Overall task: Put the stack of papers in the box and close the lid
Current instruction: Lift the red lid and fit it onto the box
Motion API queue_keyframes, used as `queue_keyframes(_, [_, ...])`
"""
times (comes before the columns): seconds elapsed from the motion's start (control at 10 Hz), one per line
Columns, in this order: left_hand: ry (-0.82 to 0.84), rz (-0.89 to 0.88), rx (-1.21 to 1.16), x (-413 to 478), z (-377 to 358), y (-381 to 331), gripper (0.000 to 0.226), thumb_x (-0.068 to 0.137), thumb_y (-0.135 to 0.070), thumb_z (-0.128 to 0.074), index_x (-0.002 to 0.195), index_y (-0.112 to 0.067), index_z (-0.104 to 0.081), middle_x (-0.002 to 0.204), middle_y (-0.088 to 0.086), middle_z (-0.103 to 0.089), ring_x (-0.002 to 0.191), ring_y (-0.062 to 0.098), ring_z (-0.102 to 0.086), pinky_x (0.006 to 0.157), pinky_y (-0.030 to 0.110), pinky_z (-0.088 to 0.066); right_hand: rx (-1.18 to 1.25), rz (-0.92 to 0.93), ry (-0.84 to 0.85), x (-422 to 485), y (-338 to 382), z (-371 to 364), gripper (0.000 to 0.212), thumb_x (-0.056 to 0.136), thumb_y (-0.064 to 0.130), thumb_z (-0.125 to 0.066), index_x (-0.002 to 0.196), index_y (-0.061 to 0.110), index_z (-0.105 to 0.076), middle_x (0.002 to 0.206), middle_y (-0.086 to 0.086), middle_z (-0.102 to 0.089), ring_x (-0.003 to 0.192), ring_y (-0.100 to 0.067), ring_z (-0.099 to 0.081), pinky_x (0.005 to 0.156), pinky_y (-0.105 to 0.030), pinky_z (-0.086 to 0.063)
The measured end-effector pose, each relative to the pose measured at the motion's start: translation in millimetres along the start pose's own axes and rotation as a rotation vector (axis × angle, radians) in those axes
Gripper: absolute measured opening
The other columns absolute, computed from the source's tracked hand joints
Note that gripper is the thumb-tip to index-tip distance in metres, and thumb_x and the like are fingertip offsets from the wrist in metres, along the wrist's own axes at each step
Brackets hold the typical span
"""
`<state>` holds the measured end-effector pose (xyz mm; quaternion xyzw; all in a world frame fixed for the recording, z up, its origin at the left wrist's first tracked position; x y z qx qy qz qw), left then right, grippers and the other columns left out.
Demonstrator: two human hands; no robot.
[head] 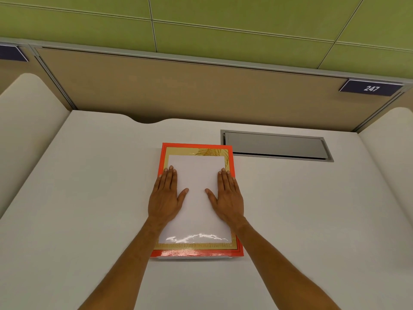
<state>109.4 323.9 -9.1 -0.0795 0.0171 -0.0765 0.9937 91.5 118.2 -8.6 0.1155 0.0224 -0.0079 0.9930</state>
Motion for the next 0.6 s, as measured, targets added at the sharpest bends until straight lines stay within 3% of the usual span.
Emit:
queue_keyframes(0.4, [0.008,0.011,-0.005,-1,5,-3,0.083,0.096,-0.062,-0.021,0.158,-0.007,-0.011,0.167,0.009,-0.010,0.155,0.022,-0.008,0.127,0.035,-0.009,-0.004,-0.021,0.029,-1,0,5,0.082,0.097,0.065,-0.020,0.157,0.015,0.006,0.166,-0.002,0.006,0.154,-0.017,0.006,0.125,-0.030,0.002])
queue_keyframes(0.6, [-0.016,0.039,-0.101,-5,22,-14,0.098,0.084,-0.072,0.008,0.158,-0.010,-0.004,0.168,0.008,-0.003,0.156,0.022,-0.002,0.127,0.036,-0.005,0.081,0.027,0.017,-11,-3,24,0.086,0.095,0.068,-0.026,0.157,0.017,0.005,0.166,0.000,0.006,0.154,-0.016,0.006,0.124,-0.030,0.003])
Point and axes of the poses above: each hand's wrist, its own x-axis towards the middle knuckle, its own z-axis out of the back of the hand, y = z × x, the point moved 10 cm from there along x, towards the middle knuckle
